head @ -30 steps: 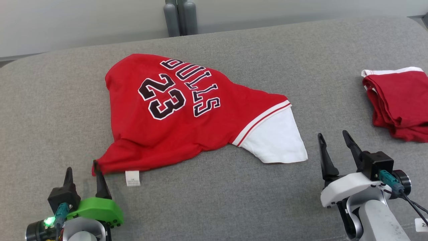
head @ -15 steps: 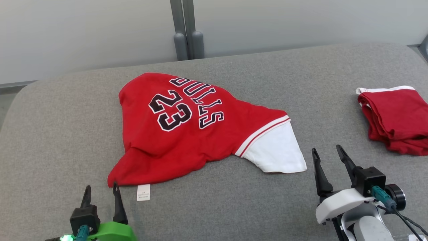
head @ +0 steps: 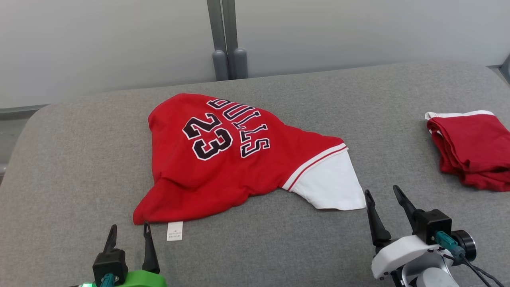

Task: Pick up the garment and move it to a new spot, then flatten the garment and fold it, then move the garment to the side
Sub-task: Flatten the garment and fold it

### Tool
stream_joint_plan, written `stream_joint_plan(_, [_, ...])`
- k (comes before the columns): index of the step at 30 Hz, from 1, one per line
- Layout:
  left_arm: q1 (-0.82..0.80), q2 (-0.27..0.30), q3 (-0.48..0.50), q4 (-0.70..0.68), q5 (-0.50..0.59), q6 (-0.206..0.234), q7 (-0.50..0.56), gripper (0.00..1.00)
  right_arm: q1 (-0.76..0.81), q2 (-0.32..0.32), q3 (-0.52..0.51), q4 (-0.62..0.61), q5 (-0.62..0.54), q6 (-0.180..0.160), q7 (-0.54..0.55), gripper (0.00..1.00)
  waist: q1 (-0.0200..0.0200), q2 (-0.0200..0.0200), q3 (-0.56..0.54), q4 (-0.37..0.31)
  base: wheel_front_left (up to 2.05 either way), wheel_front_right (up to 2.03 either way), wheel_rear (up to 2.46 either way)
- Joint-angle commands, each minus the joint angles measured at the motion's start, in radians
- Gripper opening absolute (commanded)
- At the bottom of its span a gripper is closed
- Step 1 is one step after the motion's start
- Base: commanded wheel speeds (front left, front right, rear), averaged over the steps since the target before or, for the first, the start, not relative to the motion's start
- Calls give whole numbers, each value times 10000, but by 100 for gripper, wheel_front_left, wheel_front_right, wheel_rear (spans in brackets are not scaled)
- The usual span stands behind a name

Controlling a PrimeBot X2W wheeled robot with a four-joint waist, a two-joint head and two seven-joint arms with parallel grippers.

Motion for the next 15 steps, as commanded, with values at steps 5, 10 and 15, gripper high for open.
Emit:
stream_joint_plan(5, [-17, 54, -19, -105, 41, 17, 2, 100, -88, -9, -36, 70, 36, -15, -22, 100, 0, 0, 30, 43, 0, 0, 0])
stream_joint_plan(10, [-126, 52, -110, -136, -7, -48, 2, 100, -134, -7, -99, 448, 45, -15, -22, 100, 0, 0, 240, 143, 0, 0, 0])
stream_joint_plan(15, [-449, 52, -268, -122, -67, -90, 3, 100, -538, -8, -251, 1063, -11, -15, -22, 100, 0, 0, 881, 326, 0, 0, 0])
